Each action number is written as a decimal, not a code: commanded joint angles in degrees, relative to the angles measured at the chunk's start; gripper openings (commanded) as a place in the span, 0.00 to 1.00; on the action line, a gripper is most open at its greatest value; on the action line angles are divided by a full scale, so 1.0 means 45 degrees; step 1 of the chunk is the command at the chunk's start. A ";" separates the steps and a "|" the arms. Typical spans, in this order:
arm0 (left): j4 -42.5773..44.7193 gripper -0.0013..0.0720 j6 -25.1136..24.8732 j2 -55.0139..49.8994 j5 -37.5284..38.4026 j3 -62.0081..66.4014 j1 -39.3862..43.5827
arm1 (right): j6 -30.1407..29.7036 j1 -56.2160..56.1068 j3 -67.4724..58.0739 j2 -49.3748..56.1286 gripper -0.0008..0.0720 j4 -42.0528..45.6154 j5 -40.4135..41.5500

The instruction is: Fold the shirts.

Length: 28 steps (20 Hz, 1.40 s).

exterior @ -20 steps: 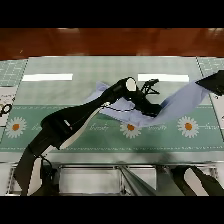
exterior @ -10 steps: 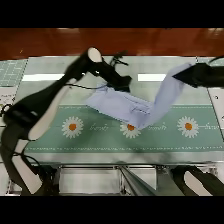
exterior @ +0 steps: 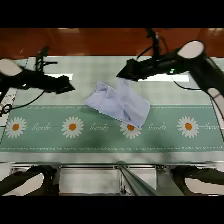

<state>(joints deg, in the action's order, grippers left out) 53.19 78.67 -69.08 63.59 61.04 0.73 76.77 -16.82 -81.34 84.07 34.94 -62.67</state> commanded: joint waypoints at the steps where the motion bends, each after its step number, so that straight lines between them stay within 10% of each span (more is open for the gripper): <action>1: 0.0087 0.05 -0.0350 0.2356 -0.0452 -0.2463 -0.1583 | 0.0034 -0.1039 -0.0976 0.2011 0.04 -0.0500 0.0500; 13: -0.0053 0.05 -0.0350 0.2633 -0.0967 -0.3099 -0.1331 | -0.0136 -0.1996 -0.1957 0.4911 0.04 -0.2030 0.2637; 16: -0.0058 0.05 -0.0335 0.2288 -0.1525 -0.3099 -0.0617 | -0.0607 -0.1996 -0.1957 0.5280 0.58 -0.3735 0.2346; 20: -0.0058 0.05 -0.0330 0.2191 -0.1763 -0.2278 -0.1598 | -0.0189 -0.0690 -0.1957 0.4857 0.57 -0.3468 -0.1919; 24: -0.0607 0.05 -0.0340 0.2900 -0.0189 0.0534 -0.4862 | 0.0957 0.2341 -0.1928 0.1676 0.57 0.1001 -0.5085; 28: -0.1598 0.05 -0.0340 0.5226 -0.0806 0.0515 -0.6688 | 0.3366 0.4736 0.0651 -0.3628 0.57 1.0069 -0.4289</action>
<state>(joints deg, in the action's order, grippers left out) 49.19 77.17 -51.48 60.40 62.19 -23.73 83.83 -2.68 -85.41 81.73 52.51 -81.60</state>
